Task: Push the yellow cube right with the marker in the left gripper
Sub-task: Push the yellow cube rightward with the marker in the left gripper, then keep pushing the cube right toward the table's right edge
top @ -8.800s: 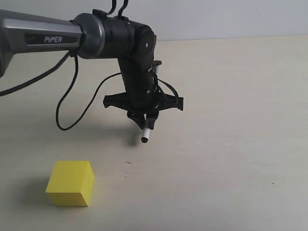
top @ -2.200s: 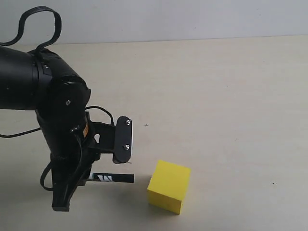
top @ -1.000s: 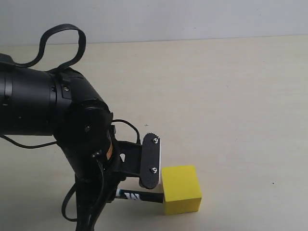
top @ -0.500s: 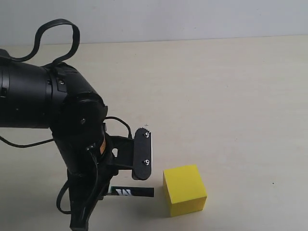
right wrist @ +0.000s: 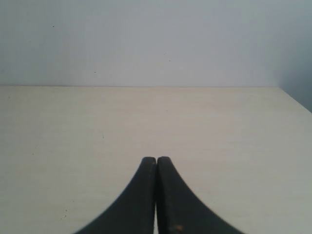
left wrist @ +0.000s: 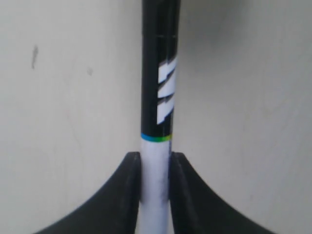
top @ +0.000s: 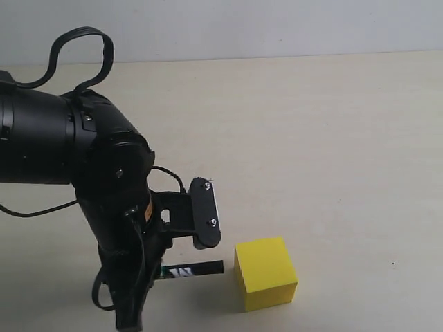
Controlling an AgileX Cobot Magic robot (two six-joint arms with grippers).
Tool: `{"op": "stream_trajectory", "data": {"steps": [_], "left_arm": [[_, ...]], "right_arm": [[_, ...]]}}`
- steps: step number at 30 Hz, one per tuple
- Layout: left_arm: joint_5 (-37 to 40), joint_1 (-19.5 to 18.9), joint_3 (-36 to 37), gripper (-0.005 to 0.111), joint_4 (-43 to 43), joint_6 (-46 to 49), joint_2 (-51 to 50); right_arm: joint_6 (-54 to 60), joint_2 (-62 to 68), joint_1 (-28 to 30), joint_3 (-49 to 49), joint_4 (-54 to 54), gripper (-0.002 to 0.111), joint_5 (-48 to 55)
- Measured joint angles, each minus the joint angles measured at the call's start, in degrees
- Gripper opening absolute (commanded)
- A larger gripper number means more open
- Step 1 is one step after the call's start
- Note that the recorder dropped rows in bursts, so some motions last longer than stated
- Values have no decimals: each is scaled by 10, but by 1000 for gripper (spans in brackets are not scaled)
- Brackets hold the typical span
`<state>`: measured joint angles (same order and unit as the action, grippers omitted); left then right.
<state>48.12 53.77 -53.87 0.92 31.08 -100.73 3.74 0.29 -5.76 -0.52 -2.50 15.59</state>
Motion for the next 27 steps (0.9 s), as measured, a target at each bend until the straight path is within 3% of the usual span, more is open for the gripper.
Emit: {"op": "stream_trajectory", "data": {"steps": [3, 5, 8, 13, 18, 20, 27], "left_arm": [[-74, 25, -27, 0, -27, 0, -9], [-81, 36, -52, 0, -32, 0, -19], [-54, 38, -83, 0, -27, -9, -29], [55, 12, -84, 0, -9, -45, -30], [69, 66, -70, 0, -36, -48, -32], [58, 85, -70, 0, -48, -52, -35], [-19, 89, -117, 0, -48, -54, -72]], "right_arm": [[0, 0, 0, 0, 0, 0, 0], [0, 0, 0, 0, 0, 0, 0], [0, 0, 0, 0, 0, 0, 0], [0, 0, 0, 0, 0, 0, 0], [0, 0, 0, 0, 0, 0, 0], [0, 0, 0, 0, 0, 0, 0], [0, 0, 0, 0, 0, 0, 0]]}}
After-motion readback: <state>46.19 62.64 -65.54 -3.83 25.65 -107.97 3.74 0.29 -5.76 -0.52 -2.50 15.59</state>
